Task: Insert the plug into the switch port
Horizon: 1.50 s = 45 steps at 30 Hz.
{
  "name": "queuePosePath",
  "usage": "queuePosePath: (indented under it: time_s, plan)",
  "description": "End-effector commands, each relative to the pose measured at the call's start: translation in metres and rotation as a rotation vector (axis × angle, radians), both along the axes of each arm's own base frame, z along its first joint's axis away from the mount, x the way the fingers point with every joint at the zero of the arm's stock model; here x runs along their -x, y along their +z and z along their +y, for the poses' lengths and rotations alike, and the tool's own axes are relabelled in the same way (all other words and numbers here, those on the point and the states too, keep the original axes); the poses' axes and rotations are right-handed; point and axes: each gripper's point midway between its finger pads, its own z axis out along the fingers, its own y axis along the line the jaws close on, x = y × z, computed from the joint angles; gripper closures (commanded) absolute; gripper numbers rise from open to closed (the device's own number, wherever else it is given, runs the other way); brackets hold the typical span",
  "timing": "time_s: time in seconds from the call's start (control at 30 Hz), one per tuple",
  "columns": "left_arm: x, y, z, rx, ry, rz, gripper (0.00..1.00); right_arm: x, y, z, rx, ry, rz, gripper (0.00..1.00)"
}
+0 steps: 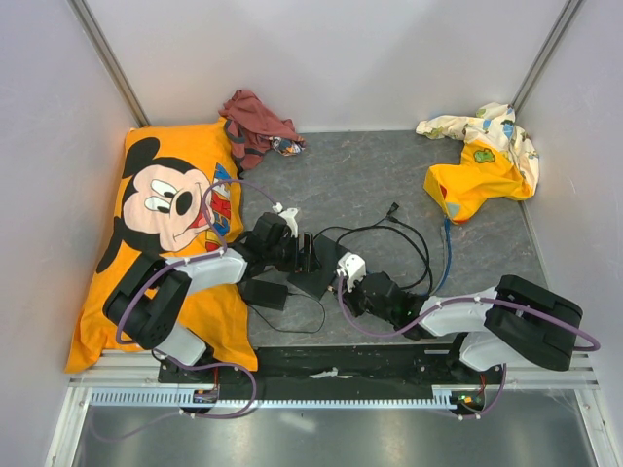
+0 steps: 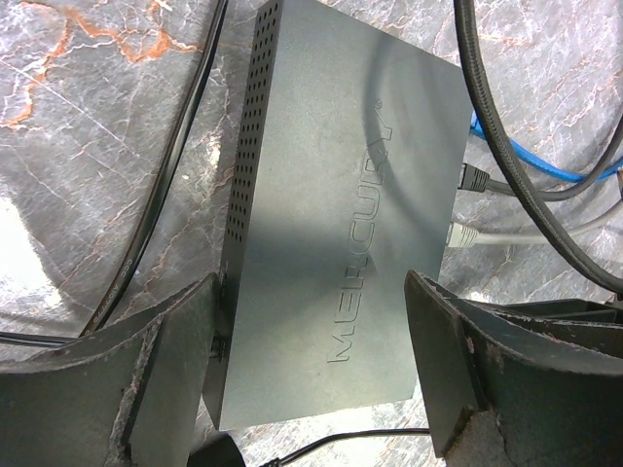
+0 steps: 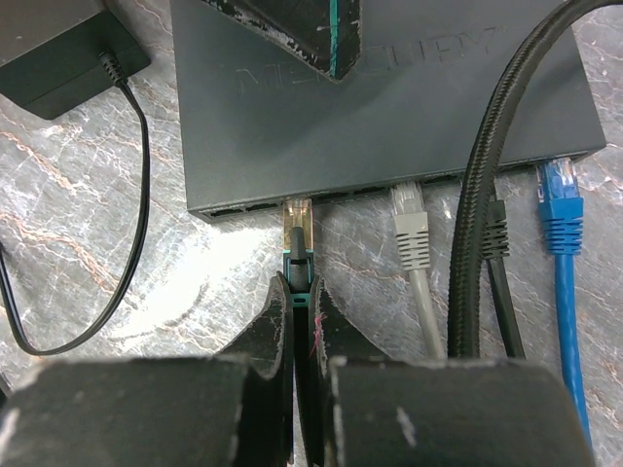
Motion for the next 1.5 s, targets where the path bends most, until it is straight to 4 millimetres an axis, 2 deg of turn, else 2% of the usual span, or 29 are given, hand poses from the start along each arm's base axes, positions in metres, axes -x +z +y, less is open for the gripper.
queuePosePath:
  time_s: [0.0,0.2,0.4,0.6,0.8,0.97,1.17,1.47]
  plan:
    - [0.016,0.009,-0.018,0.075,-0.048,0.043,0.18,-0.025,0.057,0.021,-0.17,-0.059,-0.149,1.0]
    - [0.018,0.009,-0.019,0.072,-0.056,0.051,0.18,-0.028,0.062,0.02,-0.201,-0.071,-0.187,1.0]
    - [0.021,0.01,-0.025,0.085,-0.075,0.062,0.19,-0.025,0.059,0.031,-0.219,-0.029,-0.182,1.0]
    - [0.027,0.008,-0.029,0.088,-0.094,0.079,0.19,-0.031,0.048,0.039,-0.152,-0.017,-0.172,1.0]
    - [0.035,0.009,-0.039,0.101,-0.114,0.087,0.2,-0.035,0.059,0.046,-0.199,-0.036,-0.172,1.0]
    - [0.043,0.009,-0.048,0.113,-0.132,0.098,0.2,-0.043,0.079,0.053,-0.218,-0.057,-0.195,1.0]
    - [0.052,0.014,-0.062,0.163,-0.131,0.102,0.2,-0.059,0.084,0.049,-0.25,-0.176,-0.198,1.0]
    - [0.067,0.019,-0.078,0.239,-0.141,0.131,0.21,-0.075,0.104,0.053,-0.274,-0.219,-0.273,1.0]
